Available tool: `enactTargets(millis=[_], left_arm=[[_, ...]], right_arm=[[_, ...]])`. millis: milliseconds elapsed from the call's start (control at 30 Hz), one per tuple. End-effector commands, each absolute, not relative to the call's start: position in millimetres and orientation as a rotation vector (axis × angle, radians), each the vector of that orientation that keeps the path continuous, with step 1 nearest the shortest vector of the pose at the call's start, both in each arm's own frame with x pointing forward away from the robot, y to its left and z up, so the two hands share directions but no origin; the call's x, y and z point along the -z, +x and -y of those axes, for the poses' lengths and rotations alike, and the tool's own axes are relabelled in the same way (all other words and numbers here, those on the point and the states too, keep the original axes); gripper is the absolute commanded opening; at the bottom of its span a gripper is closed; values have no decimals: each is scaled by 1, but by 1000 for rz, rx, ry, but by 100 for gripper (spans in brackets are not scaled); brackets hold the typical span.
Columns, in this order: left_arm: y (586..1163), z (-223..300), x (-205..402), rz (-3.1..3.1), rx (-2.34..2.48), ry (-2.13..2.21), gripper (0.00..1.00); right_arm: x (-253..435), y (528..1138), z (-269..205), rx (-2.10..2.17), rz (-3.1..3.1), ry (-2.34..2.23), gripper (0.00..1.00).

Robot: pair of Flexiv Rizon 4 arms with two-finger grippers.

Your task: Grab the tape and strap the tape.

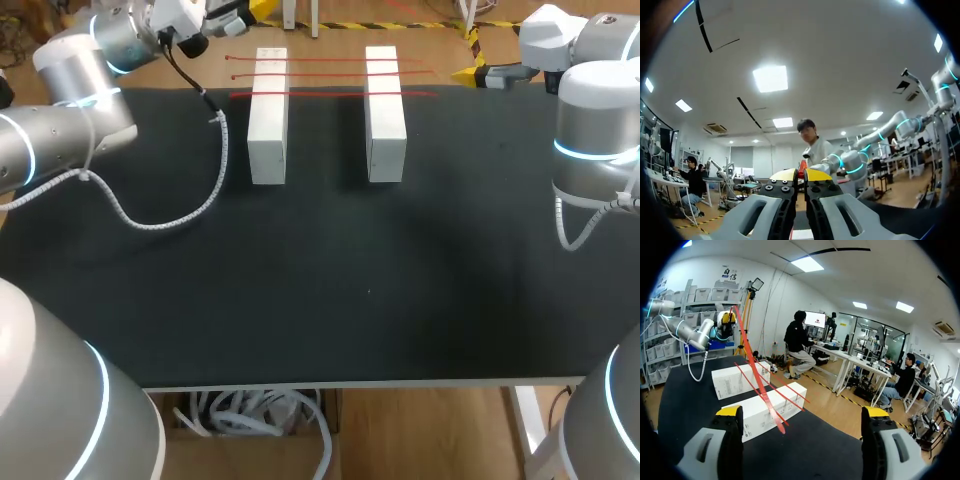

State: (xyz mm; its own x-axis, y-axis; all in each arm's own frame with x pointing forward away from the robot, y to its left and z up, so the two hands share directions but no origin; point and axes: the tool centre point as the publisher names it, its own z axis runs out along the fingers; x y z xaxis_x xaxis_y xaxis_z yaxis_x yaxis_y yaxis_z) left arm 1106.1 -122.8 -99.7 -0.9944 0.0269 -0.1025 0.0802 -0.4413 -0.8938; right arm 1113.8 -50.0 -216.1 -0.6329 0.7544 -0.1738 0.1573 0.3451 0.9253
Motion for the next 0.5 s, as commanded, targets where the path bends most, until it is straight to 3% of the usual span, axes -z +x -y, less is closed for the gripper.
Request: enactTargets(millis=[33, 500], left_arm=[[1105, 124, 98, -1653, 2642, 136, 0], [1102, 127, 101, -1673, 2646, 123, 0]], right_arm=[[216, 1114, 50, -1291, -2013, 793, 100], [216, 1114, 50, -1291, -2013, 793, 100]])
